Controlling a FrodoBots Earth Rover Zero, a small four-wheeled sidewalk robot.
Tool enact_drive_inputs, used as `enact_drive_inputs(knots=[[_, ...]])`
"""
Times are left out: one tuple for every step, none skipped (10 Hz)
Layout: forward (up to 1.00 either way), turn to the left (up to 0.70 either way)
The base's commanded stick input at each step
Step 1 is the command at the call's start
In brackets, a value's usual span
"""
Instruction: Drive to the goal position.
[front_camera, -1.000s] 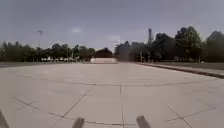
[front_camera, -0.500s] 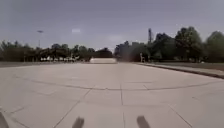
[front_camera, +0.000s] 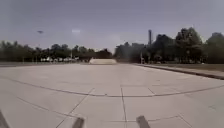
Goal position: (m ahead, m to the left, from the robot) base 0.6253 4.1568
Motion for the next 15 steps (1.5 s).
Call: enact_drive_inputs(knots=[[0.70,0.00],[0.70,0.00],[0.70,0.00],[0.70,0.00],[0.70,0.00],[0.70,0.00],[0.70,0.00],[0.70,0.00],[0.70,0.00],[0.70,0.00],[0.70,0.00],[0.70,0.00],[0.70,0.00],[0.70,0.00],[0.70,0.00]])
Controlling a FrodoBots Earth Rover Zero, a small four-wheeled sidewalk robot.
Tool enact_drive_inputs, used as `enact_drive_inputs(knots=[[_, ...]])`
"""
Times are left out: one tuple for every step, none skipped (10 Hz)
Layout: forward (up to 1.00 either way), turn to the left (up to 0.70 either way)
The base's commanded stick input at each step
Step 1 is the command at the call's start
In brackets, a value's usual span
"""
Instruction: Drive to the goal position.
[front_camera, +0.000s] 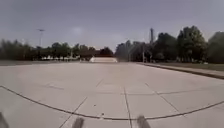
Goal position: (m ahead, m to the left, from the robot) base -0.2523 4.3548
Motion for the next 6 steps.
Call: enact_drive_inputs(knots=[[0.70,0.00],[0.70,0.00],[0.70,0.00],[0.70,0.00],[0.70,0.00],[0.70,0.00]])
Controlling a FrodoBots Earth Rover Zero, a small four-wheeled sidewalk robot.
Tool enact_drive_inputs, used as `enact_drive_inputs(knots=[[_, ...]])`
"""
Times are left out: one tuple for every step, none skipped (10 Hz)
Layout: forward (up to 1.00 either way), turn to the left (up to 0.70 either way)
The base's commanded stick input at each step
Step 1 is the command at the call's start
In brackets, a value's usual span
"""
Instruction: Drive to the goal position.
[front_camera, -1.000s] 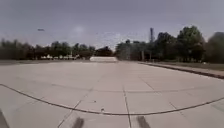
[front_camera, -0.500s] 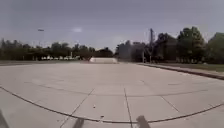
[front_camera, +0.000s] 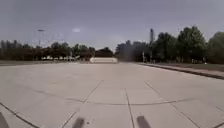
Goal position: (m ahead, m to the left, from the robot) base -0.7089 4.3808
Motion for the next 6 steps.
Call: enact_drive_inputs(knots=[[0.70,0.00],[0.70,0.00],[0.70,0.00],[0.70,0.00],[0.70,0.00],[0.70,0.00]])
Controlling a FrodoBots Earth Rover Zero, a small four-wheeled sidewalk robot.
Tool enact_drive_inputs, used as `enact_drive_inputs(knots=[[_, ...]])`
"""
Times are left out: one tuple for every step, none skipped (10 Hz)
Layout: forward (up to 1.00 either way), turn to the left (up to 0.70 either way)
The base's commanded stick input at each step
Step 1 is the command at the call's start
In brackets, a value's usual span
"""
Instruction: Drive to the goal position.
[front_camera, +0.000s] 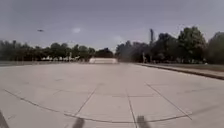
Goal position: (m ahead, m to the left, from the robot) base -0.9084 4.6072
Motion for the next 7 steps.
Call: enact_drive_inputs(knots=[[0.70,0.00],[0.70,0.14],[0.70,0.30],[0.70,0.35],[0.70,0.35],[0.70,0.35],[0.70,0.35]])
